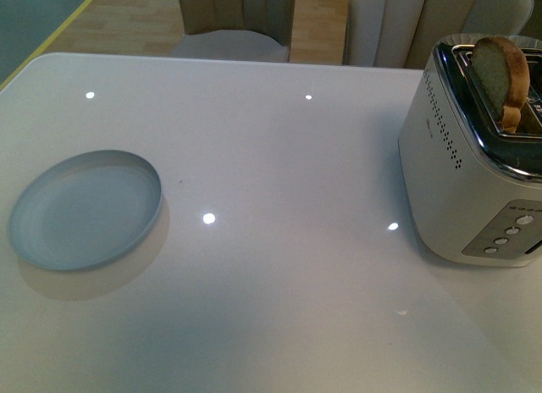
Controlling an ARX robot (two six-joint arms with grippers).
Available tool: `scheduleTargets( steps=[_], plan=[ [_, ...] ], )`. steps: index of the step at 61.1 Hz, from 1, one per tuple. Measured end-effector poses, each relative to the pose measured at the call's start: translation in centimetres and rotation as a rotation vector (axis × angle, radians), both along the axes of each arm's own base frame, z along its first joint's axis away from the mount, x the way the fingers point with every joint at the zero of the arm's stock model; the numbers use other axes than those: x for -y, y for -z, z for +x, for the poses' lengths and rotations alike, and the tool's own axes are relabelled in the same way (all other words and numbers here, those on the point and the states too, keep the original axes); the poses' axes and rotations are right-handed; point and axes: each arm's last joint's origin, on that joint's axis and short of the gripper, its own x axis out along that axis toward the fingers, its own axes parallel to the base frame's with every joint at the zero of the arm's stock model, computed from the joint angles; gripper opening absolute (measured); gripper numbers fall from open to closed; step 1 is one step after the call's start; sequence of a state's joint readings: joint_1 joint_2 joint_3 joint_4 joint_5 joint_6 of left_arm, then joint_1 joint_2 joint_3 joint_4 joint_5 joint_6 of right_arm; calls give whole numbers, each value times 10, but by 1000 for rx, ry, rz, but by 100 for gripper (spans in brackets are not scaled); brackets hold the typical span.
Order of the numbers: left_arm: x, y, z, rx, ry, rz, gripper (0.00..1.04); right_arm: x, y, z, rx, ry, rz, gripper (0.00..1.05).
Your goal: Left arm holds plate, right arm toasts bread
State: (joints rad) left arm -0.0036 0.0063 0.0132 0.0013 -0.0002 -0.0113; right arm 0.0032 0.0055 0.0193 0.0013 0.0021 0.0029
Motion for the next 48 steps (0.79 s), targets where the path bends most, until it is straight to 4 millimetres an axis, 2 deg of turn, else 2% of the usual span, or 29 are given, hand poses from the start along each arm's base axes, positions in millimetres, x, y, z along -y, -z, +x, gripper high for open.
scheduleTargets(
  steps=[1, 20, 22, 26, 48],
  plan=[
    [0, 0, 0, 0, 0, 0, 36, 0, 0, 0, 0, 0, 0, 96],
    [0, 0, 0, 0, 0, 0, 97, 0, 0, 0, 0, 0, 0, 96],
    [0, 0, 0, 0, 0, 1, 99, 0, 0, 0, 0, 0, 0, 96],
    [0, 0, 0, 0, 0, 2, 97, 0, 0, 0, 0, 0, 0, 96],
    [0, 0, 0, 0, 0, 2, 98, 0, 0, 0, 0, 0, 0, 96]
  ],
)
